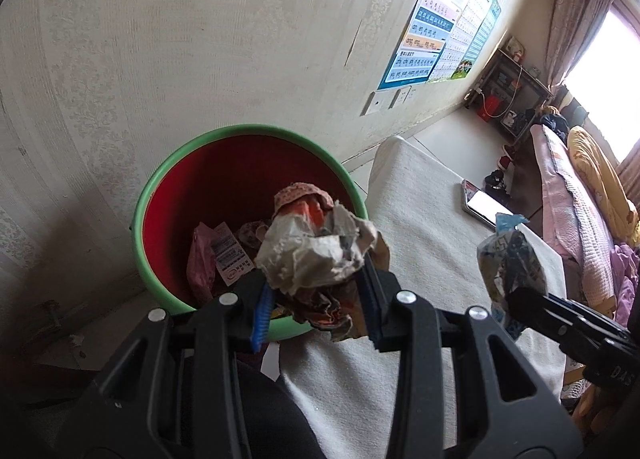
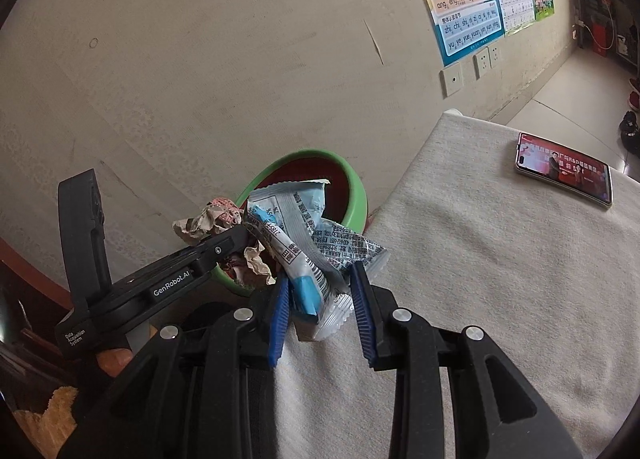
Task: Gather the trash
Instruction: 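Carry the paper over the bin with the left tool while the right tool brings the wrapper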
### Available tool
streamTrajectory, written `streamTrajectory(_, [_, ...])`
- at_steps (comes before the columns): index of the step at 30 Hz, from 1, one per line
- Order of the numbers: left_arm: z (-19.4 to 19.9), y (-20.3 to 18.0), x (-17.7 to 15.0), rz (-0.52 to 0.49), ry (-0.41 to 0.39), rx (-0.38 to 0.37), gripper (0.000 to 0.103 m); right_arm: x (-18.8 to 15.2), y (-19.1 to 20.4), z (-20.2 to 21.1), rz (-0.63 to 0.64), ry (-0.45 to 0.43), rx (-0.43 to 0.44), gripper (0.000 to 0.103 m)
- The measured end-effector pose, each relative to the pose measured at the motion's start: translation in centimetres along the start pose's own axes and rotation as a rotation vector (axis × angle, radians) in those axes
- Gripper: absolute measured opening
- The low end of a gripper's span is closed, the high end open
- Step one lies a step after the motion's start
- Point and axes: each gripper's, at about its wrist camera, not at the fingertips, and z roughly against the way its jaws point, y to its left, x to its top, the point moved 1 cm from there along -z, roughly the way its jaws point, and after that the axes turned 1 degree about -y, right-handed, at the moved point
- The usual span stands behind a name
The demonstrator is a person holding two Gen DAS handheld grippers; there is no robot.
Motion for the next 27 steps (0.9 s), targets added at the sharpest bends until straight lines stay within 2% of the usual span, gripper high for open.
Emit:
streamTrajectory(15, [0.5, 2.3, 1.0, 0.000, -0.025, 0.054, 0.036, 0.1, 1.2, -2.6, 0.016, 0.046, 0.022, 0.029])
streamTrajectory(27, [-0.2, 3.7, 1.9, 0.021, -0.021, 0.074, 0.036, 1.6, 2.5, -4.9, 0.061, 0.070, 0.020, 0.029])
